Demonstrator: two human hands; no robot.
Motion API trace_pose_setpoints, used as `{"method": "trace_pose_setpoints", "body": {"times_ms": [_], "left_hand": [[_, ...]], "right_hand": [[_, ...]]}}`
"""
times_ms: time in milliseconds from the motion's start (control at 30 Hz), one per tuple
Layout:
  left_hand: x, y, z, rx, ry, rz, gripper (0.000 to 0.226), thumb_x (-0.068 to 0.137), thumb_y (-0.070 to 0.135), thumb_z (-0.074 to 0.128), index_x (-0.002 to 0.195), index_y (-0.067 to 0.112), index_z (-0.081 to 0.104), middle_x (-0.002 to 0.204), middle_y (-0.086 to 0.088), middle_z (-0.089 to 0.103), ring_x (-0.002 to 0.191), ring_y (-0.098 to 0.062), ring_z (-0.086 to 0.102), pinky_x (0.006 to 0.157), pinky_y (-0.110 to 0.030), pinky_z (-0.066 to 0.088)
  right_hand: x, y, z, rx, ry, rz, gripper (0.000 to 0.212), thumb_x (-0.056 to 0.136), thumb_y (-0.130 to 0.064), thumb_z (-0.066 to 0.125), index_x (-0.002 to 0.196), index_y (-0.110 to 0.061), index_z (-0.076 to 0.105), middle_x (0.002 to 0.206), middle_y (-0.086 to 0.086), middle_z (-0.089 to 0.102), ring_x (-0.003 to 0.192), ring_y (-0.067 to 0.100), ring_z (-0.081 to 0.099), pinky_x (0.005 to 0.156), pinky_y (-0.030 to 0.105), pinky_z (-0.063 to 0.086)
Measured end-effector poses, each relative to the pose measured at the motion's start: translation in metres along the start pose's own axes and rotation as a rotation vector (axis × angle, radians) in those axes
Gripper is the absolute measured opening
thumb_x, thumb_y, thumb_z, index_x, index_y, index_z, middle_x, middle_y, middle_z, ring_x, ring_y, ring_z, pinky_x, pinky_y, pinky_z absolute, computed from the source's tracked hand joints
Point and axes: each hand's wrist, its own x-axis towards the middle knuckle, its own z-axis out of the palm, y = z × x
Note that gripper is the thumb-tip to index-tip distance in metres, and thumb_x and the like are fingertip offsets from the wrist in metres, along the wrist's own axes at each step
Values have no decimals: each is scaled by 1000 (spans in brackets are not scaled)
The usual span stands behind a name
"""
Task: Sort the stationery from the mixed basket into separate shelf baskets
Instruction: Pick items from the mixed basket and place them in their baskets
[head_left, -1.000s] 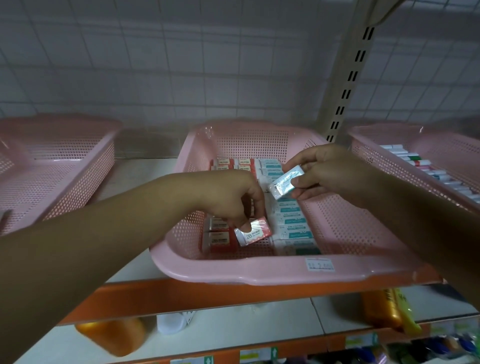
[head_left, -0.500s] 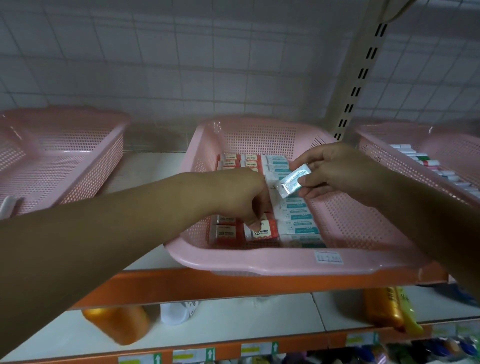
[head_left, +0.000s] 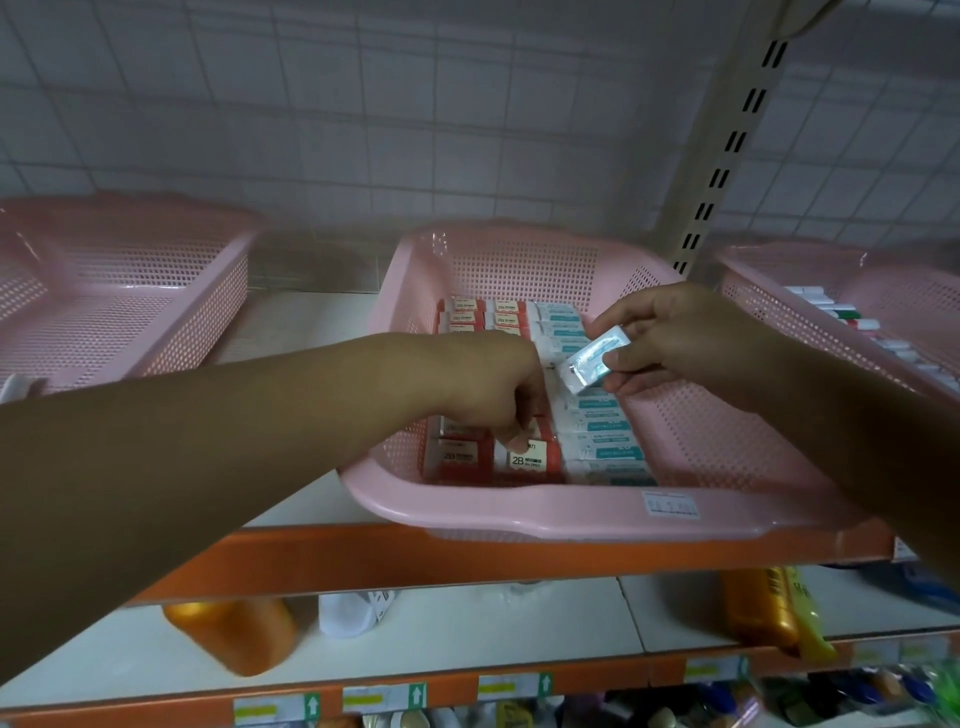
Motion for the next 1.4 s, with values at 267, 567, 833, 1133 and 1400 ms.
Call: {"method": "trace_pose_setpoints", "body": {"times_ms": [267, 567, 833, 1133, 1400], "left_hand": [[1, -2, 2, 29, 30, 6, 23, 83, 15, 66, 68, 25, 51, 70, 13, 47, 74, -10, 49, 59, -20, 39], [-4, 1, 1, 86, -29, 3, 28, 76, 30, 72, 86, 22, 47, 76, 11, 45, 67, -6, 43, 53, -20, 36], [-4, -4, -5, -20, 61, -4, 28, 79, 37, 69, 88, 21, 48, 75, 12, 45, 68, -5, 44, 53, -20, 33], [-1, -13, -5, 192, 301, -121, 24, 91, 24, 53, 113, 15, 56, 114, -3, 57, 104, -19, 54, 82, -27, 43], [7, -20, 1, 93, 137, -191, 33, 92, 28, 53, 123, 17, 50, 124, -2, 54, 109, -18, 53, 83, -26, 42]], "right_hand": [[2, 2, -1, 1, 16, -1, 23, 83, 9, 60, 88, -13, 65, 99, 18, 66, 68, 19, 68, 62, 22, 58], [2, 2, -2, -22, 28, 4, 21, 84, 8, 59, 89, -12, 64, 103, 19, 64, 68, 20, 68, 60, 22, 58], [14, -3, -7, -9, 94, 53, 16, 83, 4, 62, 87, -11, 67, 85, 14, 68, 60, 15, 63, 49, 17, 52], [94, -15, -8, 45, 225, 144, 9, 86, 4, 59, 92, -2, 61, 102, 23, 65, 81, 30, 68, 75, 35, 58], [138, 5, 6, -104, 375, 85, 13, 84, -4, 65, 95, -9, 59, 93, 9, 62, 84, 25, 68, 79, 37, 57]]}}
